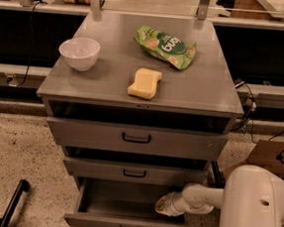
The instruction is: Open bottom drawer
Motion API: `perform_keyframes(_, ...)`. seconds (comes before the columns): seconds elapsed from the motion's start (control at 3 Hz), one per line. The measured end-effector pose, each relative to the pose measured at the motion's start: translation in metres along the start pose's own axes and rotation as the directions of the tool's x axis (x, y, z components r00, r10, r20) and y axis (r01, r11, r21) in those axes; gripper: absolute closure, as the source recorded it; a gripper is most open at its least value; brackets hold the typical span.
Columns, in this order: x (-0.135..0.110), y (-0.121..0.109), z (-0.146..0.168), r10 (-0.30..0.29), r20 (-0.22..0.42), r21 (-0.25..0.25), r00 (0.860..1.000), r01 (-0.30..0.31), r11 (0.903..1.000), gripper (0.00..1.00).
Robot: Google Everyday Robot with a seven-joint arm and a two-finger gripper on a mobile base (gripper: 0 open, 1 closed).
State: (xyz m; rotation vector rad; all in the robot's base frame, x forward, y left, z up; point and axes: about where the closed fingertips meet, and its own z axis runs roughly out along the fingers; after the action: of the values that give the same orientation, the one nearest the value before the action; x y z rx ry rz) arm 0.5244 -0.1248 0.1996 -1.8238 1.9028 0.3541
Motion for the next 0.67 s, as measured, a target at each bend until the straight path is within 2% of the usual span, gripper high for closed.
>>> perform_keyframes(0.33,0.015,0.012,0.014,0.038,-0.011,-0.066,0.999,-0.038,0.9971,1.0)
perform_keyframes(0.67,0.032,0.027,0.015,0.08,-0.009,-0.128,0.997,-0.081,0.9884,1.0)
